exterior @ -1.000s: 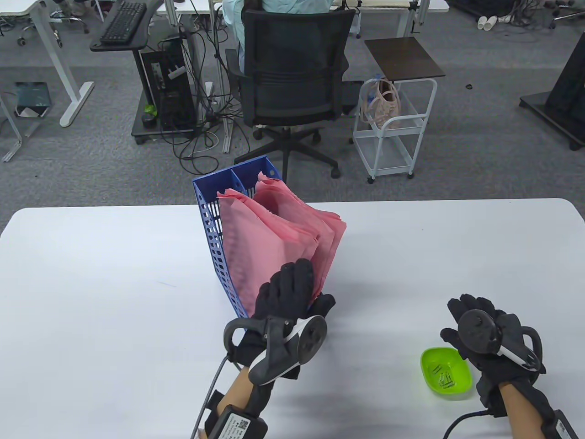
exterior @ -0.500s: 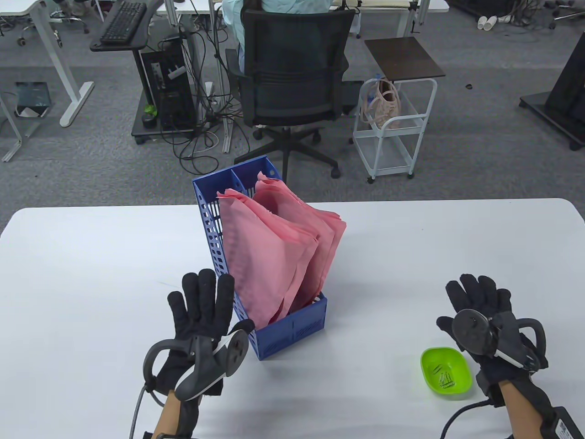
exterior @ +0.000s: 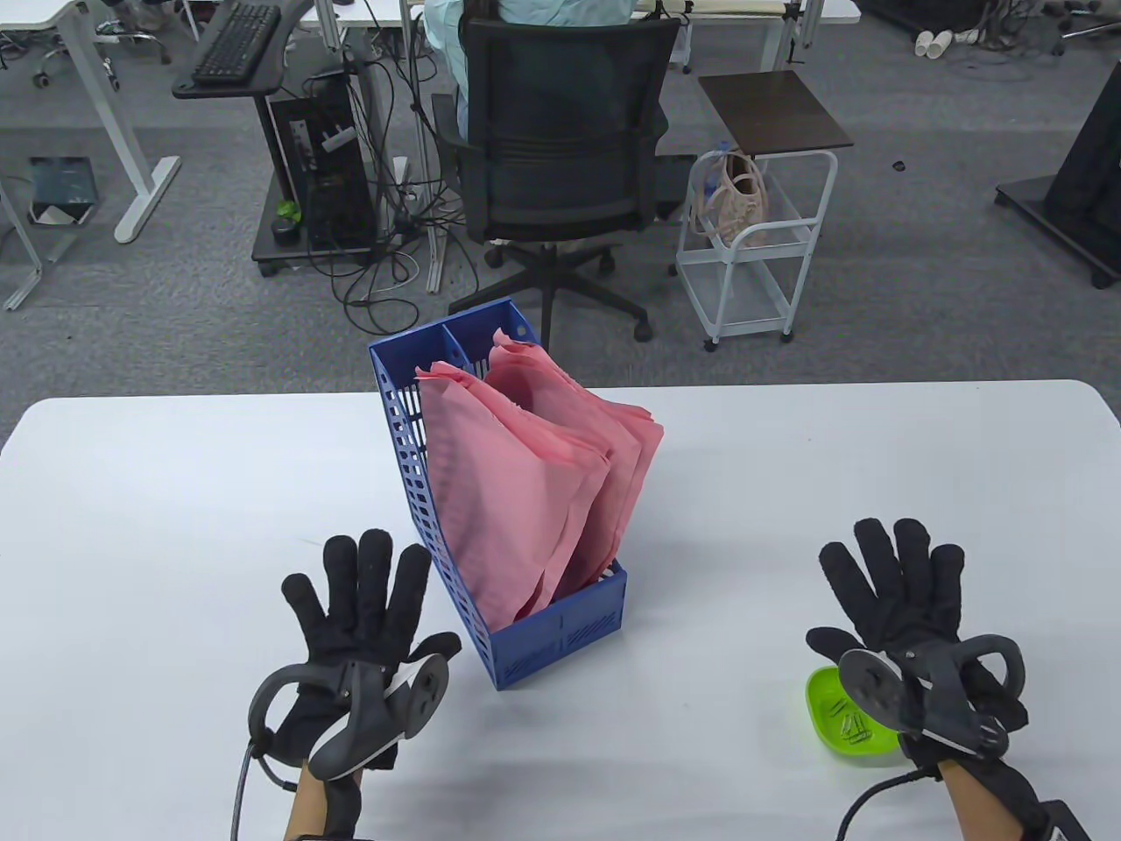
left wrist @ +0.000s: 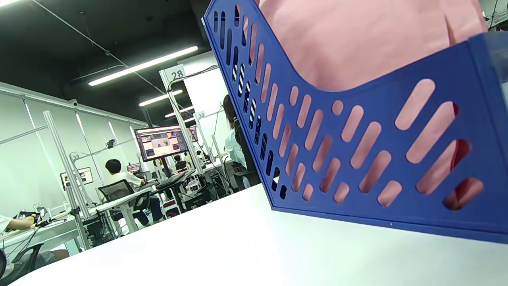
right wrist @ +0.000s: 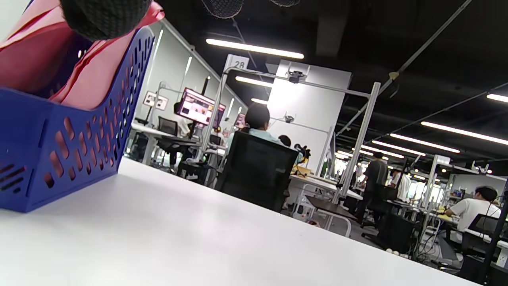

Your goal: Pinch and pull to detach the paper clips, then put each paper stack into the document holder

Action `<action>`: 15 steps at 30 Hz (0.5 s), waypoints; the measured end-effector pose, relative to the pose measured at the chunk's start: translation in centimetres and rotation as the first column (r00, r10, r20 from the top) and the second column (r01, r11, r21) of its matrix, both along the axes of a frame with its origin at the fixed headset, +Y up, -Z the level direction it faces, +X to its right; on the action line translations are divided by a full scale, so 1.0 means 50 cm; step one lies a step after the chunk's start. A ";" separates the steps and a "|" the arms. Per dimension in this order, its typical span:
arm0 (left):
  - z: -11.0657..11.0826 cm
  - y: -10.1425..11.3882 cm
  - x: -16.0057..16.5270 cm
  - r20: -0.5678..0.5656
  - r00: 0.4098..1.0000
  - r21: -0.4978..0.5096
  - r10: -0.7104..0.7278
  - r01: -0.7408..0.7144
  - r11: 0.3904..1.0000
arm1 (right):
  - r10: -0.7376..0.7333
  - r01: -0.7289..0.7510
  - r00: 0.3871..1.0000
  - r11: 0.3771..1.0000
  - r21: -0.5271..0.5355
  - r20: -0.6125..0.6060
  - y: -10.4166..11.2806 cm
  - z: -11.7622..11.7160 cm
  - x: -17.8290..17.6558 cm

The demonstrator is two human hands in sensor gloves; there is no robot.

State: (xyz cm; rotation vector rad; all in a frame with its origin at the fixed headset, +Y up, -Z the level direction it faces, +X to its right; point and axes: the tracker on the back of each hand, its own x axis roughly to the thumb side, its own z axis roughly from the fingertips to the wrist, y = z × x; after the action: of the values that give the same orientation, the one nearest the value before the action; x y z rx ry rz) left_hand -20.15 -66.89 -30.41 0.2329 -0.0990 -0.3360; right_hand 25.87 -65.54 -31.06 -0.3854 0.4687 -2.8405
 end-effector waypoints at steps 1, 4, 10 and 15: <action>0.000 -0.002 -0.001 0.000 1.000 -0.002 -0.003 0.003 1.000 | 0.004 -0.004 1.000 1.000 -0.004 0.002 -0.005 0.000 0.000; 0.001 -0.010 -0.005 -0.012 1.000 -0.017 -0.012 0.012 1.000 | 0.015 -0.015 1.000 0.999 -0.038 0.012 -0.025 -0.001 0.002; 0.007 -0.019 -0.019 -0.029 1.000 -0.031 -0.007 0.006 1.000 | 0.028 -0.024 0.999 0.996 -0.088 0.039 -0.050 0.004 0.015; 0.005 -0.023 -0.019 -0.037 0.999 -0.044 -0.032 0.030 0.999 | 0.017 -0.010 0.998 0.993 -0.117 0.058 -0.059 0.002 0.022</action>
State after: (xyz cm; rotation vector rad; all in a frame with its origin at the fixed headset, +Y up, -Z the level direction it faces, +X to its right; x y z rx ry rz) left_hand -21.11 -68.06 -30.16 0.1819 -0.0729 -0.3685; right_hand 26.99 -68.48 -30.98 -0.3239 0.2890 -2.8653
